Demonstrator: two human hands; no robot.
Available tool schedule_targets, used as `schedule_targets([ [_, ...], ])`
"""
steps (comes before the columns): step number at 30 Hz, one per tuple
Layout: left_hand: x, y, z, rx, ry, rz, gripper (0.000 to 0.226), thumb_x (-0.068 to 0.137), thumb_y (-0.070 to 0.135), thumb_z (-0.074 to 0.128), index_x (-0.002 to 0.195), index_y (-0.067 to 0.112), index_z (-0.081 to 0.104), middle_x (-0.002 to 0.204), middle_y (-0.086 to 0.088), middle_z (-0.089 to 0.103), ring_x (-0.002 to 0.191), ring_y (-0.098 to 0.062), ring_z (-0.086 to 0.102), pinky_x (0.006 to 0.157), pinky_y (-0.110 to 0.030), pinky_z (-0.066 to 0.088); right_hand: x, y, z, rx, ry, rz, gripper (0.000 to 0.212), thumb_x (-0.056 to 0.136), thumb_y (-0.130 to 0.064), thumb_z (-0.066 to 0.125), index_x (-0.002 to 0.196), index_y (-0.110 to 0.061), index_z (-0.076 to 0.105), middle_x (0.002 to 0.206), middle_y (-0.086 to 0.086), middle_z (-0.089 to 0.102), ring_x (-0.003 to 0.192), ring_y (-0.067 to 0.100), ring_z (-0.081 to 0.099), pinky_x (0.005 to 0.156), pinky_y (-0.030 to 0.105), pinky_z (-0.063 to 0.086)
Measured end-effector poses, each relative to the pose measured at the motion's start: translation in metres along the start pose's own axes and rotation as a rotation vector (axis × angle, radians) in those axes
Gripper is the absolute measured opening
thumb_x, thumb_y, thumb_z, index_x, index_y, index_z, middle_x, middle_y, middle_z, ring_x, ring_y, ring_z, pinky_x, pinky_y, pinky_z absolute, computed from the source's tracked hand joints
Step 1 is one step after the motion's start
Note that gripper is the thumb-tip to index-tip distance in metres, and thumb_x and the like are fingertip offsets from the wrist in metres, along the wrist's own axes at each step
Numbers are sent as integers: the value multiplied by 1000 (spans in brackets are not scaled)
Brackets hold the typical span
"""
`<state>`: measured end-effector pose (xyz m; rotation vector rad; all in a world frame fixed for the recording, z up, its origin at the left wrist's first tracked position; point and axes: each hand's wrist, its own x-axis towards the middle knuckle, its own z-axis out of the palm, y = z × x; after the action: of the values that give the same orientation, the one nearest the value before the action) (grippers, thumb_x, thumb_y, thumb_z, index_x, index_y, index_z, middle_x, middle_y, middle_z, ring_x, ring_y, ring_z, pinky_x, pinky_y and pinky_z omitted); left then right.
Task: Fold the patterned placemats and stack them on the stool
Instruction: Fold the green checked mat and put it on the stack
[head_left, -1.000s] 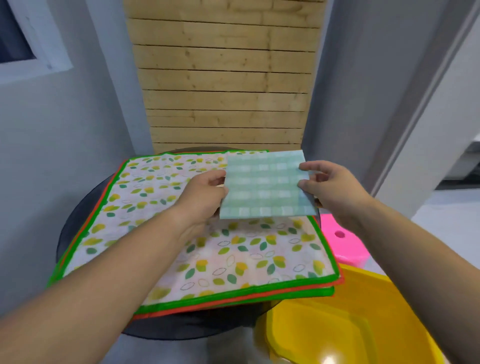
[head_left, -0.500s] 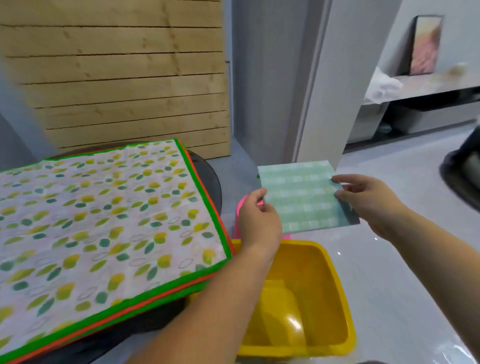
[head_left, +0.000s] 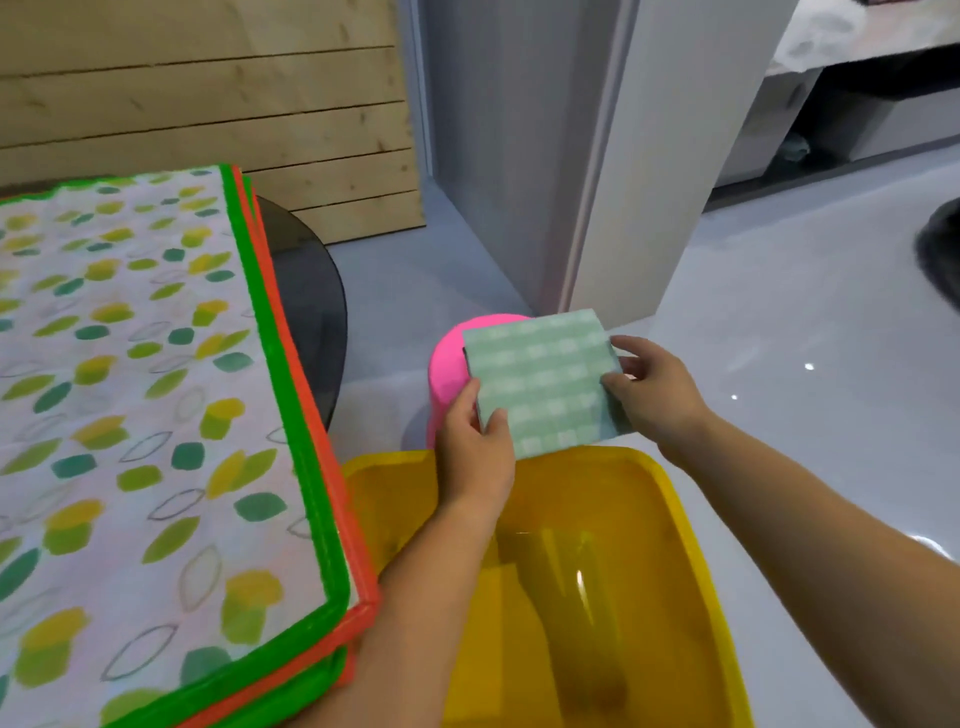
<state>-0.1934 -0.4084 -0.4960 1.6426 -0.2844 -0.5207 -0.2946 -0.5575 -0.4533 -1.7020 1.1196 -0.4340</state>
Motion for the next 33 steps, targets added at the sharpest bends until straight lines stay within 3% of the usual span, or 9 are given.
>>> schedule_targets([
  [2,25,-6,-5,94,-11,38,50,98,5,58,146,12,48,142,9,51,129,-7,50,111,-26,39,18,0,18,-25,-32,-21,48,99,-11,55,145,-18,43,128,-2,61,109,22,63,93,41,55],
  [4,47,-9,-9,160,-26,44,53,98,8,59,149,13,45,137,13,49,125,-3,47,105,-18,37,37,0,35,-74,-71,-62,44,98,-13,55,141,-16,47,131,1,60,110,23,63,95,43,55],
  [7,72,-15,-16,247,-77,30,51,96,18,63,145,19,49,141,6,57,125,-12,55,109,-31,43,59,-1,54,-133,-98,-95,39,97,-19,58,135,-15,52,126,1,61,109,24,62,95,46,55],
  [10,85,-23,-18,331,-106,-47,53,88,37,67,138,28,52,132,4,63,116,-18,62,104,-42,51,74,-2,67,-188,-100,-101,41,94,-29,62,132,-16,51,120,0,61,106,25,62,93,47,55],
  [14,91,-22,-15,398,-74,-97,61,77,48,66,134,37,49,129,-2,60,112,-24,61,100,-45,53,85,9,77,-304,-79,-96,68,73,-65,57,130,-30,48,120,4,61,108,31,59,93,54,53],
  [18,85,-13,-15,438,-14,-95,60,90,36,68,143,29,42,134,-4,56,126,-26,48,105,-43,47,78,10,76,-392,-32,-120,53,84,-54,56,130,-28,51,118,4,63,111,32,56,97,55,47],
  [24,76,-10,-10,338,91,-4,49,94,27,65,138,23,44,136,-2,57,124,-23,55,101,-41,51,63,13,57,-271,13,-173,53,94,-37,60,141,-16,46,139,5,55,121,27,55,103,52,46],
  [29,47,7,-1,222,136,35,46,98,27,60,141,21,43,144,-2,50,132,-19,49,107,-36,45,34,11,32,-220,53,-218,44,95,-30,62,135,-12,53,129,3,62,111,20,59,96,37,50],
  [33,7,32,1,142,122,19,40,99,25,61,136,20,48,139,-2,54,127,-19,53,102,-32,46,-6,-8,4,-188,63,-240,38,95,-31,64,128,-12,60,122,3,66,105,18,62,94,37,52],
])
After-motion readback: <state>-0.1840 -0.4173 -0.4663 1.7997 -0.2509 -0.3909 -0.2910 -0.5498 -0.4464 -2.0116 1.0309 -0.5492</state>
